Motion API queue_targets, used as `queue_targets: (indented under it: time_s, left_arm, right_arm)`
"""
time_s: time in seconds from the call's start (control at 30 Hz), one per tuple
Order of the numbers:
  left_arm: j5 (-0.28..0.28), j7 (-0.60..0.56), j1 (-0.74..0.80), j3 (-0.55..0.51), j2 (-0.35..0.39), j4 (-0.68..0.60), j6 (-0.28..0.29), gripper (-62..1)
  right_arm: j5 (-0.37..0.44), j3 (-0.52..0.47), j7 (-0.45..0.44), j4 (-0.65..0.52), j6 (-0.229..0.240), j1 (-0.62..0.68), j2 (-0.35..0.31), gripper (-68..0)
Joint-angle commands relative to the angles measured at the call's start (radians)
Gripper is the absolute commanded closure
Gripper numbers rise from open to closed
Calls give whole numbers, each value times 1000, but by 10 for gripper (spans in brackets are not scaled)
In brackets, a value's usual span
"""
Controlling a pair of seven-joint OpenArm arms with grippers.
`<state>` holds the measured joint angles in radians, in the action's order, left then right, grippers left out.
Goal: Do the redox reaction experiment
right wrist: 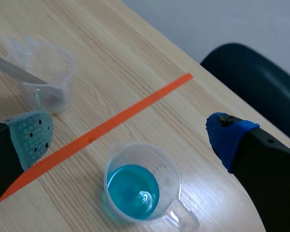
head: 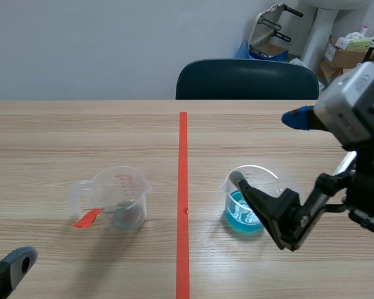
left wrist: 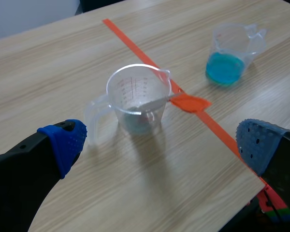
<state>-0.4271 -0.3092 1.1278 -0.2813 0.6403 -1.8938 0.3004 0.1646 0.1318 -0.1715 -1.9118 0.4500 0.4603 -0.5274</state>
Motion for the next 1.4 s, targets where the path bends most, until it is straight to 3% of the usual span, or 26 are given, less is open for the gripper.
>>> queue_targets:
  time_s: [0.0,0.3,0.6,0.9,1.2,1.37]
  left_arm:
    - [-6,-32,33,-4,-5,-22,4,-623]
    - [-6,-69,167,-45,-5,-22,0,-623]
    - [-6,-114,168,-47,-5,-23,-2,-623]
    - [-56,-114,168,-54,-5,-23,-2,-623]
    - [-71,-114,168,-69,-5,-25,-2,-623]
    - [-86,-114,168,-74,-5,-32,-1,-623]
  right_arm:
    - [0,33,-13,4,7,-48,-31,-679]
    - [-108,305,-44,119,126,-288,-71,-679]
    - [-220,593,-196,215,130,-491,-66,-679]
    - [-371,819,-273,329,16,-652,13,-679]
    - [-401,928,-295,437,-99,-752,103,-679]
    - [-401,937,-298,464,-121,-774,130,-679]
